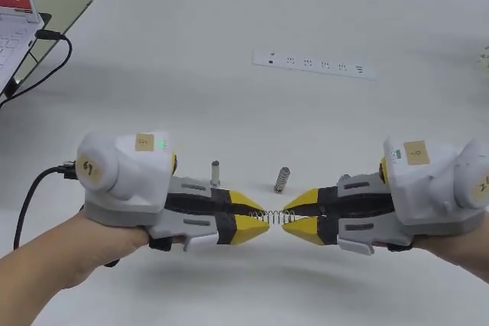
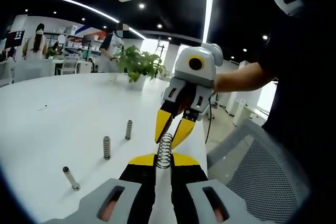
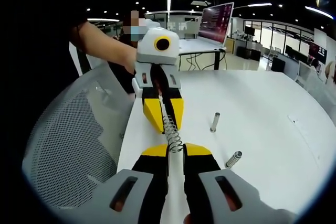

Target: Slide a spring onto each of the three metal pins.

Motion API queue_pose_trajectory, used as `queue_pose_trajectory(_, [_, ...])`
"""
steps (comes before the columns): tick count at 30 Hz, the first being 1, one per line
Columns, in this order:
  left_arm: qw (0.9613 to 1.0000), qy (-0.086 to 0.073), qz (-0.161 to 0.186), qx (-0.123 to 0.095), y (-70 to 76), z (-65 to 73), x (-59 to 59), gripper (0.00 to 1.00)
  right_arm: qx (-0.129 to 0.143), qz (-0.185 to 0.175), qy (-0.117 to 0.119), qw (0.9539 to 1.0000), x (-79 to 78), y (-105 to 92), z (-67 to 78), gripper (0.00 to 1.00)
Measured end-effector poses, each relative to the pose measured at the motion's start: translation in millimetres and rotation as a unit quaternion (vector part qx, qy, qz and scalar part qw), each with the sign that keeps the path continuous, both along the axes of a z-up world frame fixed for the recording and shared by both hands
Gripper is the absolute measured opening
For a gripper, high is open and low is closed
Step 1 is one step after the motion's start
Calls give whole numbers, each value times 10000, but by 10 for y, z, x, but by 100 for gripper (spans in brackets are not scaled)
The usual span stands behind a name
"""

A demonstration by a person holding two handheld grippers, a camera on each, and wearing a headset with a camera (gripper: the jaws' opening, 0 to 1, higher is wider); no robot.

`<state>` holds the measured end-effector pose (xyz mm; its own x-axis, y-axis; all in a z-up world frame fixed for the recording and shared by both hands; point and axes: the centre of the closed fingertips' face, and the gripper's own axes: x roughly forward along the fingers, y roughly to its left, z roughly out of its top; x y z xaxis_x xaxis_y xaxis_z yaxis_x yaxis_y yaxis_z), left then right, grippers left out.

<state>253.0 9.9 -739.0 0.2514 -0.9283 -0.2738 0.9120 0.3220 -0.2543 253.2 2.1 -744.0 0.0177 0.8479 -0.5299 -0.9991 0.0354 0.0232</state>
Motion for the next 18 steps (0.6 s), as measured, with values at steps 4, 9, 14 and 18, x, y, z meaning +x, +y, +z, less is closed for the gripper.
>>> queue_pose_trajectory(4, [10000,15,-7,18,6,-21,-8,2,7,91,-89,9999,-16,13,24,7])
queue_pose_trajectory(9, [10000,29,-12,40,23,-39,-24,2,58,149,-70,9998,-38,37,63,7])
queue_pose_trajectory(14, [9999,-15,-19,111,33,-68,-35,2,110,206,-80,9997,-33,60,102,7])
queue_pose_trajectory(18, [9998,-51,-28,198,39,-91,-38,2,315,181,22,9993,-38,120,179,8])
